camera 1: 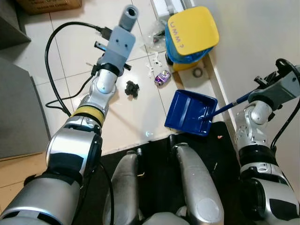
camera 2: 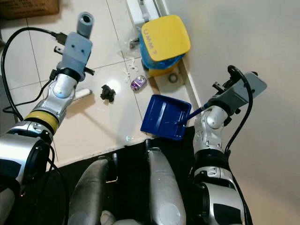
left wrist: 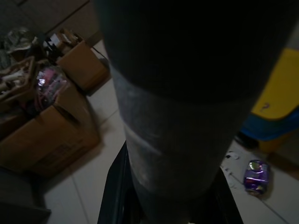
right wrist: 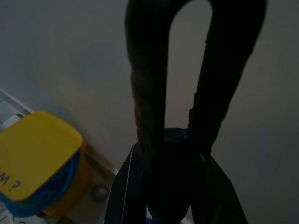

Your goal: Sweep floor

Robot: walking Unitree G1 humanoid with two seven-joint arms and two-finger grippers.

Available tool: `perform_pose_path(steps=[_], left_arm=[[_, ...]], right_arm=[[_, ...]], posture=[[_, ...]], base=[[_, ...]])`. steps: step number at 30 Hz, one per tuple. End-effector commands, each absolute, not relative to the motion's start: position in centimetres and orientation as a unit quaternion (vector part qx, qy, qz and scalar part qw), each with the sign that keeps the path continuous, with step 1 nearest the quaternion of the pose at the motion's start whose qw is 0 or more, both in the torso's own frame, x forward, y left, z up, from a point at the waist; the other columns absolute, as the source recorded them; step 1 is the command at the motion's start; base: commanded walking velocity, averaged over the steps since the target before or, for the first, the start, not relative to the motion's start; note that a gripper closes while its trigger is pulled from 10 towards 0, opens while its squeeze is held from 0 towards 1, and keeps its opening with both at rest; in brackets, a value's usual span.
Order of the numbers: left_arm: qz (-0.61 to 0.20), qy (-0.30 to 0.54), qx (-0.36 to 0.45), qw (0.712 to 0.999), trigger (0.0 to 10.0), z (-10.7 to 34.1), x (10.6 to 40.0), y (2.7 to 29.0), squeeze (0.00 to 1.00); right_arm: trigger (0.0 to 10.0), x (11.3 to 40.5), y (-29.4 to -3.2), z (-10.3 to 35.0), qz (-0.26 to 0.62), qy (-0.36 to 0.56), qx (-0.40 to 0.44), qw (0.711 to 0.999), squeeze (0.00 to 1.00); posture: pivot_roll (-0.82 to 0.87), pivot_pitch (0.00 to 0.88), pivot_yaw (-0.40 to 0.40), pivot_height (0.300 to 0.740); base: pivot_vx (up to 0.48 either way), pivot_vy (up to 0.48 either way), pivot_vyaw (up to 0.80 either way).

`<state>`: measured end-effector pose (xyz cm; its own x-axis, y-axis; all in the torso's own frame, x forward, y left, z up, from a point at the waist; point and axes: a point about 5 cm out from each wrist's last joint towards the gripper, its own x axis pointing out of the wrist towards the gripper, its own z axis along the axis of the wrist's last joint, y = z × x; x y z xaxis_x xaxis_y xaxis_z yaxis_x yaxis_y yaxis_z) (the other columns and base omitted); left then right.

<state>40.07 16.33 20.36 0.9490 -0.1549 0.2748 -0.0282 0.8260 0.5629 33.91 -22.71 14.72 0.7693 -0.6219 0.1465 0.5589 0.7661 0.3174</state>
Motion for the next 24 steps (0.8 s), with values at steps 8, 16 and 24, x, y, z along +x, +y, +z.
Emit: perform_pose_path(steps=[8,16,24], left_arm=[[0.045,-0.190,0.350,0.916,10.0,20.9,39.6,19.0,0.00],[0.156,-0.203,0.228,0.939,10.0,20.8,39.2,19.9,0.00],[0.175,-0.212,0.071,0.959,10.0,20.8,39.2,17.7,0.00]], right_arm=[[10.0,32.9,-22.0,12.8,-0.295,-0.079,0.113,0.945,0.00],[10.0,32.9,-20.6,13.3,-0.265,-0.088,0.109,0.954,0.00],[10.0,32.7,-20.2,13.6,-0.255,-0.095,0.118,0.955,0.00]], posture=[[-0.18,0.541,-0.015,0.740],[-0.18,0.543,-0.019,0.740],[-0.18,0.541,-0.017,0.740]], base=[[0.000,0.000,0.00],[0.000,0.000,0.00],[0.000,0.000,0.00]])
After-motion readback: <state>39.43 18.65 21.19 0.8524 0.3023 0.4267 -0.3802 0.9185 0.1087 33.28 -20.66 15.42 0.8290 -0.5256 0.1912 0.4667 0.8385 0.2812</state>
